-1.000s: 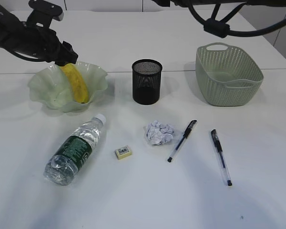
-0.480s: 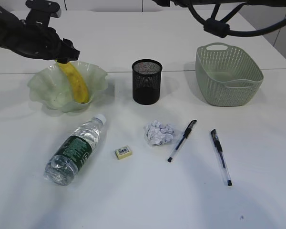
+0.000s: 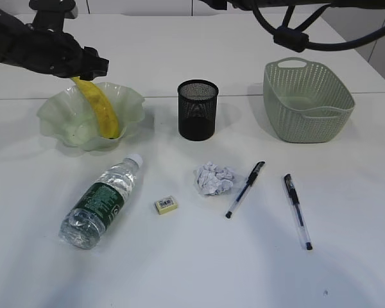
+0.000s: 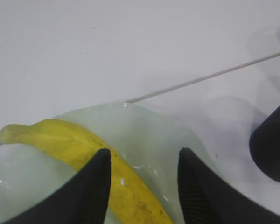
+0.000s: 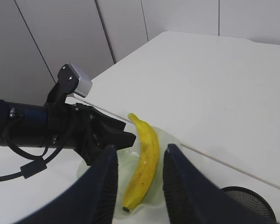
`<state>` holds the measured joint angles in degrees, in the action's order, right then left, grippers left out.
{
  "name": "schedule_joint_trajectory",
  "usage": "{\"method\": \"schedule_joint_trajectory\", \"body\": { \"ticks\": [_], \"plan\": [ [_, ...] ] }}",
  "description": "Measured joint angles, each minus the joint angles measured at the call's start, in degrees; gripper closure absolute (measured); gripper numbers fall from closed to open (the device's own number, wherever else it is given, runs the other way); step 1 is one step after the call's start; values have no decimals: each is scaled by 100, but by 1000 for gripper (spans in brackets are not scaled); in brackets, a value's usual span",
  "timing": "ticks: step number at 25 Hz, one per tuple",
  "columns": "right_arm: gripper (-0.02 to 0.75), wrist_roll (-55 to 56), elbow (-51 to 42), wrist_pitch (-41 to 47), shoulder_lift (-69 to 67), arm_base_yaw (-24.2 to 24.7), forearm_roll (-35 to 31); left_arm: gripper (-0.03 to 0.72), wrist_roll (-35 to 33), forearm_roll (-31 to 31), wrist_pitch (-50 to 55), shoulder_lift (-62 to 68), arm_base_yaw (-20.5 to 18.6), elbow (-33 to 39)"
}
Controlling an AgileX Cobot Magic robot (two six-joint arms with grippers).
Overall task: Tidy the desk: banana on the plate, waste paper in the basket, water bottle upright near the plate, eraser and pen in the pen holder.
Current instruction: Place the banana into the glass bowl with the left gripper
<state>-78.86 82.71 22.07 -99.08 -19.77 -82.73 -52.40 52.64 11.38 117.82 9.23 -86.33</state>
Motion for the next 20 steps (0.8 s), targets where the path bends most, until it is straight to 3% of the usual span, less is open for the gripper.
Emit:
{"method": "schedule_joint_trajectory", "body": {
  "ticks": [10,16,20],
  "plan": [
    [487,0,0,12,0,0,0,354,0,144,297,0,0,0],
    [487,0,0,25,0,0,0,259,0,-64,305,-122,0,0],
    [487,0,0,25,0,0,0,244,0,-64,172,-404,0,0]
  ]
}}
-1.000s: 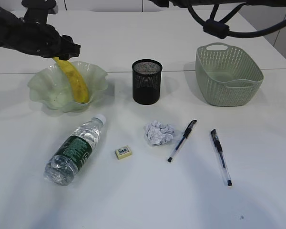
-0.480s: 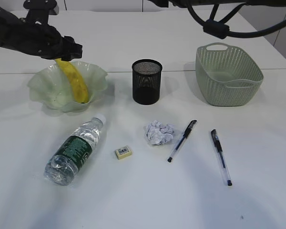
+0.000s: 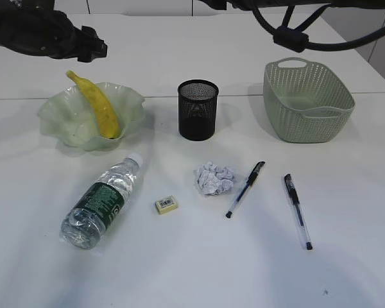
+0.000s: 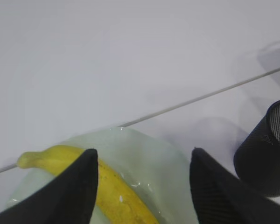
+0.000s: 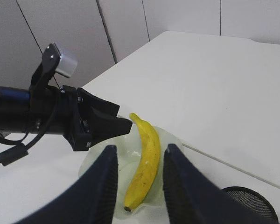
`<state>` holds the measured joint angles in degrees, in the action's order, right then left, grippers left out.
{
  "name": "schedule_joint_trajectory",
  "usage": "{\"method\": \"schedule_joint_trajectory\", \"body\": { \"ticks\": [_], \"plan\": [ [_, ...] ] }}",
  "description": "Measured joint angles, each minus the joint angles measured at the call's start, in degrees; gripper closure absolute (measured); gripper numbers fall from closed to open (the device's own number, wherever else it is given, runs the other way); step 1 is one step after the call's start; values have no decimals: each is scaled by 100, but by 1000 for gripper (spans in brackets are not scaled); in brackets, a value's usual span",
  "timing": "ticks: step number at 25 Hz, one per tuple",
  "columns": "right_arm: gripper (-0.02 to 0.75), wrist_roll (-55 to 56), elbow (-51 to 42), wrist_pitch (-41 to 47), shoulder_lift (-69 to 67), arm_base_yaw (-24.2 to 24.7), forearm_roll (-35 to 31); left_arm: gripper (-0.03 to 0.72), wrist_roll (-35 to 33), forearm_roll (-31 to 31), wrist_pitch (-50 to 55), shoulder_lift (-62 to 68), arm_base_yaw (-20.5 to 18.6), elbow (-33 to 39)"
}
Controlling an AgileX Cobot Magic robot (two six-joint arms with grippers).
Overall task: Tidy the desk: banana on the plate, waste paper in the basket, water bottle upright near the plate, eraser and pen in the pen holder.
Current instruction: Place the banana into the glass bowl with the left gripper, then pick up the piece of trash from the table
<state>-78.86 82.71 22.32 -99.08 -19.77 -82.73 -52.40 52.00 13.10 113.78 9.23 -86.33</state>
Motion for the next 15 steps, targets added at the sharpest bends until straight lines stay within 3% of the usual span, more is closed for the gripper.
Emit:
{"method": "schedule_joint_trajectory", "body": {
  "ticks": [6,15],
  "plan": [
    [487,0,0,121,0,0,0,254,0,0,-13,-179,0,0],
    [487,10,0,281,0,0,0,372,34,96,462,-188,0,0]
  ]
}}
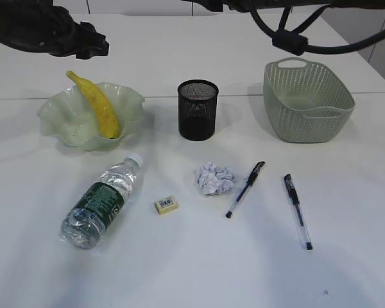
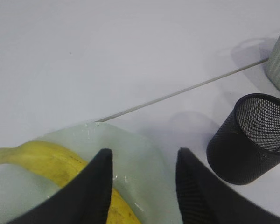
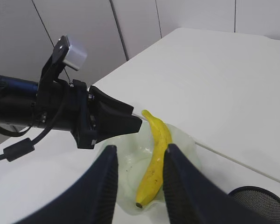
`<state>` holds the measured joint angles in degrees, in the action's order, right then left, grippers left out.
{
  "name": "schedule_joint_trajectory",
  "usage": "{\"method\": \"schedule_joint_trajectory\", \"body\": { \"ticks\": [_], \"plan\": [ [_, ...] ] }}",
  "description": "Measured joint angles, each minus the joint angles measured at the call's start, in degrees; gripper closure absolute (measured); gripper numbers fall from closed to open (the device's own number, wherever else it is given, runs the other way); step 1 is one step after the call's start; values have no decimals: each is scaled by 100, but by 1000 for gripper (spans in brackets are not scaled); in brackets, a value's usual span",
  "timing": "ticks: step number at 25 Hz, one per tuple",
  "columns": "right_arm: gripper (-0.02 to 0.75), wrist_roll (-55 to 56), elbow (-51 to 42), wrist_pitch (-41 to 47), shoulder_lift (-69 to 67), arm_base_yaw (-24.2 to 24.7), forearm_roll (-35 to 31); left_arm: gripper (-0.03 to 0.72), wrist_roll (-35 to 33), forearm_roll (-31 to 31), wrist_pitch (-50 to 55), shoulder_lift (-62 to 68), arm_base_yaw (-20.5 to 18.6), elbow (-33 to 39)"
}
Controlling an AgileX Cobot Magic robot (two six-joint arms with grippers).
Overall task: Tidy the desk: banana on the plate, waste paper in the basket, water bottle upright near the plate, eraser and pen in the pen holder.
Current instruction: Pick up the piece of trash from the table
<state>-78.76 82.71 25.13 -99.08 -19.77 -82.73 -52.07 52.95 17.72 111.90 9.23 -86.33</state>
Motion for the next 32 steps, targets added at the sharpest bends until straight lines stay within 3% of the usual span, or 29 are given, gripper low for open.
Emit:
{"method": "schedule_joint_trajectory", "body": {
  "ticks": [7,13,22,28,32],
  "plan": [
    [487,0,0,12,0,0,0,425,8,124,0,0,-55,0],
    [487,0,0,25,0,0,0,431,8,580,-113,0,-234,0],
    [487,0,0,38,0,0,0,441,8,693,-1353,-180,-22,21],
    [487,10,0,38,0,0,0,447,-325,685,-2497,-558,175,715],
    [487,21,0,38,0,0,0,448,-487,698,-2734,-677,194,987]
  ]
}}
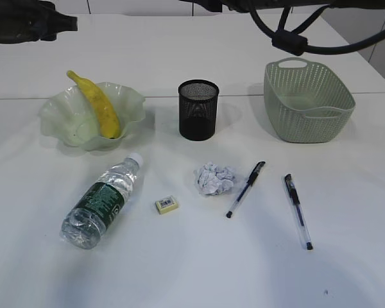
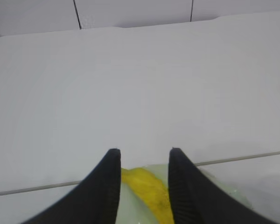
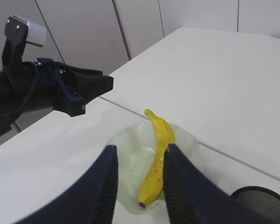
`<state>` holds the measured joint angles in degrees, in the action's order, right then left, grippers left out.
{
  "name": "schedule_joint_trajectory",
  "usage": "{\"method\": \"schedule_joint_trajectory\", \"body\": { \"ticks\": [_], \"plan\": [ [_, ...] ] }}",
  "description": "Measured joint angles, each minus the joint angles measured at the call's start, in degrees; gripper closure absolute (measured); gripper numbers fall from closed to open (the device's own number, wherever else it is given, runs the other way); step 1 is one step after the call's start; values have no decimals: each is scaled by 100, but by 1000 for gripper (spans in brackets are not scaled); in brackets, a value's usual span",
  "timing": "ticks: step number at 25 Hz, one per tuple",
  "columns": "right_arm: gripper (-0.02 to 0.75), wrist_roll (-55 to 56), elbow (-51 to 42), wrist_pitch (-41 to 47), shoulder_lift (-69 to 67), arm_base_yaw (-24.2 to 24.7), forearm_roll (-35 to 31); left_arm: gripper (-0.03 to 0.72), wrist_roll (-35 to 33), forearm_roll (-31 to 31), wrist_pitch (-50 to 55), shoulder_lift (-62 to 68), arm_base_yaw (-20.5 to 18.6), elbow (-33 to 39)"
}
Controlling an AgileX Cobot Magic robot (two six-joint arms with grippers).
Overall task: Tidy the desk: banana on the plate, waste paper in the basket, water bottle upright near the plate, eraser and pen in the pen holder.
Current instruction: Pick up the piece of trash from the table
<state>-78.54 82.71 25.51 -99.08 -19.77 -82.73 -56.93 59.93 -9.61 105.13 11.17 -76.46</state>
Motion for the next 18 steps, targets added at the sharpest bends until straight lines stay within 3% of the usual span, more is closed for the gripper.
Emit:
{"method": "schedule_joint_trajectory", "body": {
  "ticks": [6,13,18],
  "plan": [
    [487,76,0,49,0,0,0,448,-430,152,-214,-176,0,26],
    [487,97,0,86,0,0,0,448,-2269,1114,-1081,-207,479,26],
    [487,108,0,113,0,0,0,448,-2684,1558,-1609,-207,683,26]
  ]
}}
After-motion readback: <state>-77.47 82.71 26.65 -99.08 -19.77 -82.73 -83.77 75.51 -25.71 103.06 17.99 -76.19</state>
